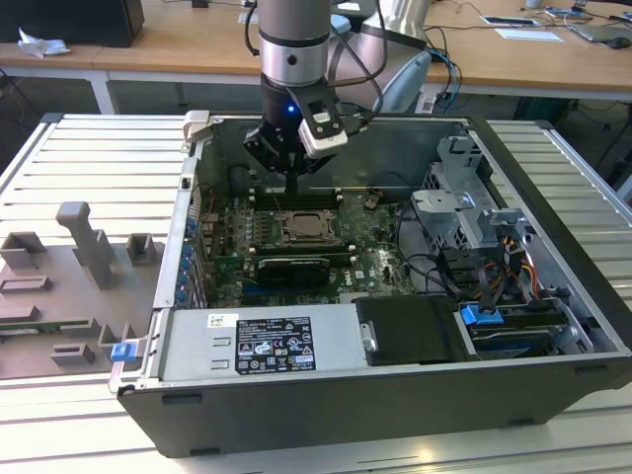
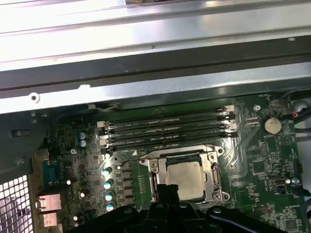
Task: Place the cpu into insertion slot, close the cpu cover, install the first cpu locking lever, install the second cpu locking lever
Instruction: 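Install the first cpu locking lever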
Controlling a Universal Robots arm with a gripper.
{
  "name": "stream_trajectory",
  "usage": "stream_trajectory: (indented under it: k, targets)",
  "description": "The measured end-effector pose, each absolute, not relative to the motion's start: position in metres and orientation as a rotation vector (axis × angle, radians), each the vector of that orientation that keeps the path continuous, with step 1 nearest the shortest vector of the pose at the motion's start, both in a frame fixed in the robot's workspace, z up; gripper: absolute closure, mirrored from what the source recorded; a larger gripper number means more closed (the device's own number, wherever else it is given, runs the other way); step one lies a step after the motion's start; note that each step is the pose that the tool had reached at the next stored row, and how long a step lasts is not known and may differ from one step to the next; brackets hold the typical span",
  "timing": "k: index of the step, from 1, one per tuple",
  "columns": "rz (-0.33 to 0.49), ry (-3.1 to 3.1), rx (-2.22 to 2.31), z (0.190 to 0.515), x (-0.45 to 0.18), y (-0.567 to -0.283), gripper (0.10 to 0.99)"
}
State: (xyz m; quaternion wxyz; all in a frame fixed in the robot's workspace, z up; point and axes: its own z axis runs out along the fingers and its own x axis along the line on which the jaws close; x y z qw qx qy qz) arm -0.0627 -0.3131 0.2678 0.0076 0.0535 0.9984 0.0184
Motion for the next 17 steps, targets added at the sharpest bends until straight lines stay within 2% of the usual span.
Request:
stream_trajectory:
  k: [4, 17]
  targets:
    - [0.059, 3.128, -0.019, 0.265, -0.063, -0.313, 0.98]
    - [0.059, 3.128, -0.022, 0.265, -0.084, -0.313, 0.98]
